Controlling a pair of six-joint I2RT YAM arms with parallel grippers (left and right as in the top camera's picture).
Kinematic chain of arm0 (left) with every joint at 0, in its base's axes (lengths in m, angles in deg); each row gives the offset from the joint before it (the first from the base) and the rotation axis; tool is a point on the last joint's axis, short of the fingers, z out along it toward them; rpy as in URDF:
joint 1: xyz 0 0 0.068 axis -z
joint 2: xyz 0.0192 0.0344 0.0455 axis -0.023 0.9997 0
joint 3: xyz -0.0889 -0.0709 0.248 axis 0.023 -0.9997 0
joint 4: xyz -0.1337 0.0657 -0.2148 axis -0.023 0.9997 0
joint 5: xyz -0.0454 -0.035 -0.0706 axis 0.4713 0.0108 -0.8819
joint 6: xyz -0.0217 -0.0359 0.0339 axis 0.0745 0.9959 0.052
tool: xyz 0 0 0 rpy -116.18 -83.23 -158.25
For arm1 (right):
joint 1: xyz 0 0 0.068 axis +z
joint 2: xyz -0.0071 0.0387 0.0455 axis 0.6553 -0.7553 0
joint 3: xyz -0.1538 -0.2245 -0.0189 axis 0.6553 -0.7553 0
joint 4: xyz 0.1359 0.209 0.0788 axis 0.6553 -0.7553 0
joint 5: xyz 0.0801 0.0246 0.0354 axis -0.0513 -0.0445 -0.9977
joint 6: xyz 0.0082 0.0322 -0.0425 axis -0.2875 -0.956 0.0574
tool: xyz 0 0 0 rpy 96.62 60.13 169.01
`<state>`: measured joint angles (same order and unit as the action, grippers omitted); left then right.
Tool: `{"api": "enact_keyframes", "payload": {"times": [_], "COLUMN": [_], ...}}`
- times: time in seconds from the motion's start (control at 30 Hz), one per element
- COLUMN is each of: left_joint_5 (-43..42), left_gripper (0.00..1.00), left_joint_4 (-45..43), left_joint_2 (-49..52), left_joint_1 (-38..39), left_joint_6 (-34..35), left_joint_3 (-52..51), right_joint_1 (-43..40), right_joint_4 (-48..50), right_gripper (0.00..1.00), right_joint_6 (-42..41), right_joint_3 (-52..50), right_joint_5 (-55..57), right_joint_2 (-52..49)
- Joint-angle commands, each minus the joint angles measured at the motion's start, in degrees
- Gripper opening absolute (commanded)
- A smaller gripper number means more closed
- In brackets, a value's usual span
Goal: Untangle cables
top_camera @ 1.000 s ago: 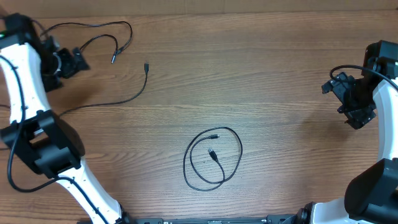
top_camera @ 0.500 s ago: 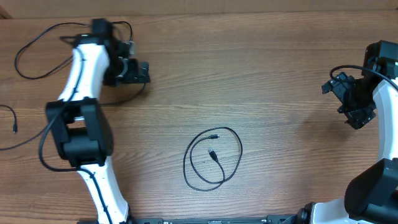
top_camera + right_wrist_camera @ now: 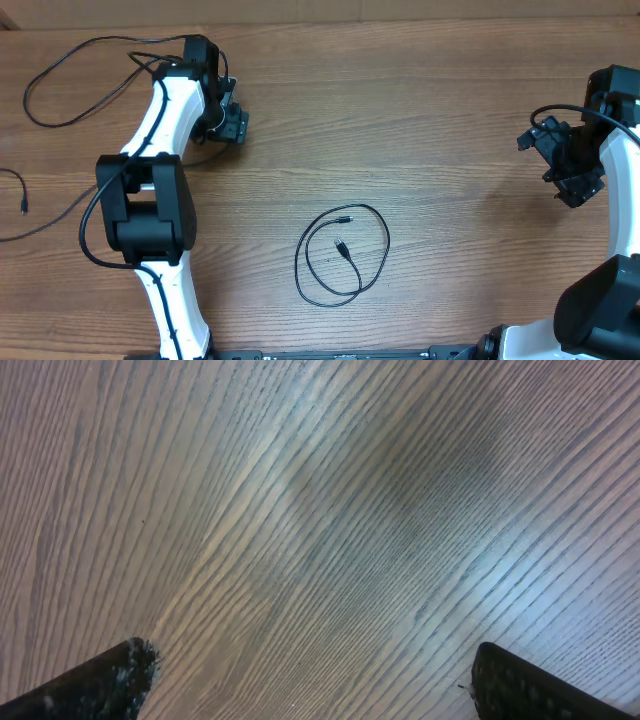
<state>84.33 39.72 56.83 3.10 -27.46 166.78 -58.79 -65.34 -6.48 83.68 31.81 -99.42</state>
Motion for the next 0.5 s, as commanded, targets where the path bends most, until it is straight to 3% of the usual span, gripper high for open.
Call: {"api": "enact_keyframes", "payload": {"times": [0.0, 0.33, 0.4, 0.47], "left_joint_5": [0.79, 1.09, 1.27, 1.27], "left_gripper": [0.7, 0.7, 0.64, 0.51], "left_joint_4": [0.04, -4.24, -5.01, -5.55], "left_joint_2": [1.38, 1.49, 1.49, 1.49], "left_joint_1": [-0.02, -0.11, -0.28, -0.5], "left_joint_6": [-0.9, -0.9, -0.9, -0.9], "left_joint_3": [-1.22, -7.23, -8.31, -8.98], "right_joint_1": [0.09, 0.09, 0.09, 0.09], "right_joint_4": [0.13, 0.13, 0.13, 0.13], "right_gripper": [1.0, 1.0, 1.0, 1.0], "right_joint_6": [-0.17, -0.17, -0.17, -0.17], "right_joint_3": [1.57, 1.57, 1.57, 1.57], "right_joint_5": [0.39, 0.39, 0.39, 0.39], "right_joint_2": [-0.17, -0.17, -0.17, -0.17]}}
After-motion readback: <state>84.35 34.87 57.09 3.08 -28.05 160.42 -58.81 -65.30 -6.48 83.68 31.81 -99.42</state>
